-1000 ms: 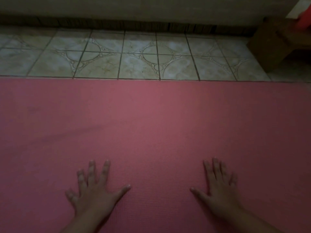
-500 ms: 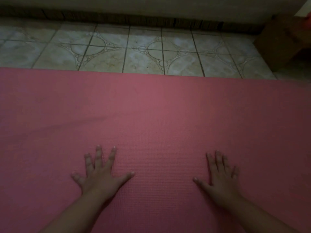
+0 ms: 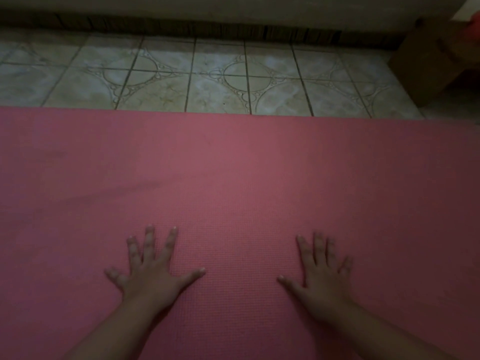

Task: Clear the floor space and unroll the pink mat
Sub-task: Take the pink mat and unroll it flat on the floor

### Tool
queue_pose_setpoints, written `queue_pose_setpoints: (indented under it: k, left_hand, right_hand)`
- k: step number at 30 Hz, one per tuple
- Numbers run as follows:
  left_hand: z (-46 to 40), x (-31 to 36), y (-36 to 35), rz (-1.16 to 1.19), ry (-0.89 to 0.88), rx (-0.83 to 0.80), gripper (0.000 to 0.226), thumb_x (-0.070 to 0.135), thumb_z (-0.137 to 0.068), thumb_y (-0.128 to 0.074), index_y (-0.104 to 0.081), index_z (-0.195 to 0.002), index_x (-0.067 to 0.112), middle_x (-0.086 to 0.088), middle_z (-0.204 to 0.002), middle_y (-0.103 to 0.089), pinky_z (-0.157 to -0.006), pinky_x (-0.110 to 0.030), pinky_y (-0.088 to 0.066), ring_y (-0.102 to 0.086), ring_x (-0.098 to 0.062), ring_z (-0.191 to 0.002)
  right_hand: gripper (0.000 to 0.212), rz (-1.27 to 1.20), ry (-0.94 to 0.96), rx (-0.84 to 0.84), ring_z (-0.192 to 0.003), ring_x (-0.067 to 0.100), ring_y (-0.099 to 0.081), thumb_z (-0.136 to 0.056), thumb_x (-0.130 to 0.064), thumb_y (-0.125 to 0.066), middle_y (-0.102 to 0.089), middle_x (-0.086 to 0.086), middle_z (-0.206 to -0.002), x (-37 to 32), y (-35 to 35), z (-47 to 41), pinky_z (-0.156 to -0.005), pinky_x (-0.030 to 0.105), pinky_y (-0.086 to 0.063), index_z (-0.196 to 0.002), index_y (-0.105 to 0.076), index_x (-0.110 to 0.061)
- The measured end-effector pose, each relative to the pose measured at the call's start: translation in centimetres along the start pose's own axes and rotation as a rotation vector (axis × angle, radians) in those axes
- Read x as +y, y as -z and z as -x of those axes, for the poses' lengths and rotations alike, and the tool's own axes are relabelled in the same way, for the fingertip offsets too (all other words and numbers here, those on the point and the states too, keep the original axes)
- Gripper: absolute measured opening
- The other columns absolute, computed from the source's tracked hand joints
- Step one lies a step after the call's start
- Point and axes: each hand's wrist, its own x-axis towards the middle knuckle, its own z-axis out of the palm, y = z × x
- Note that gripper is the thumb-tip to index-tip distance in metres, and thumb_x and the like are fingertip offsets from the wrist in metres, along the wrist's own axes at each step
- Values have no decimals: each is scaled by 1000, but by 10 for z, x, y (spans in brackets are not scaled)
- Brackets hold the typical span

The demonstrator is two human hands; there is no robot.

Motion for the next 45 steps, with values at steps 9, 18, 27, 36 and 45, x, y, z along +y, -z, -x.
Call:
queue_pose_setpoints:
  k: [9,18,27,36,45]
  left_hand:
    - [-3,-1,-4,1,-20,29,103,105,-36,-8,33,-122,67,18,-139,48,-100,-77,1,31,-23,-141]
    - [-5,0,0,-5,-23,8,98,105,-35,-9,34,-116,71,21,-134,53,-100,-77,1,32,-21,-141]
    - [6,10,-4,-59,-106,35,100,101,-41,3,38,-124,56,15,-142,44,-109,-68,-2,23,-24,-145]
    - [16,32,-25,-58,-159,27,89,84,-73,-8,40,-131,37,8,-143,46,-112,-62,1,27,-19,-142]
    - [81,91,124,-260,-434,-132,75,44,-93,-43,-2,-152,22,-2,-161,-12,-119,-42,-14,-12,-23,-147]
  right_hand:
    - [90,18,126,12,-130,20,46,-65,-90,-9,43,-4,-147,-7,-2,7,-110,59,18,-132,35,-48]
    - [89,29,144,9,-122,19,56,-62,-93,-6,53,-7,-139,-13,-9,1,-106,62,20,-130,36,-54]
    - [86,40,169,41,-131,23,45,-64,-90,-4,49,-7,-143,-7,-10,2,-107,57,22,-127,41,-52]
    - [85,51,170,0,-131,22,44,-69,-87,-10,50,-8,-140,-5,-6,3,-108,52,22,-127,41,-51]
    - [48,-196,-10,-76,-134,20,-38,-93,-39,-46,-40,6,-148,-21,133,95,-107,30,-31,-138,-42,-20]
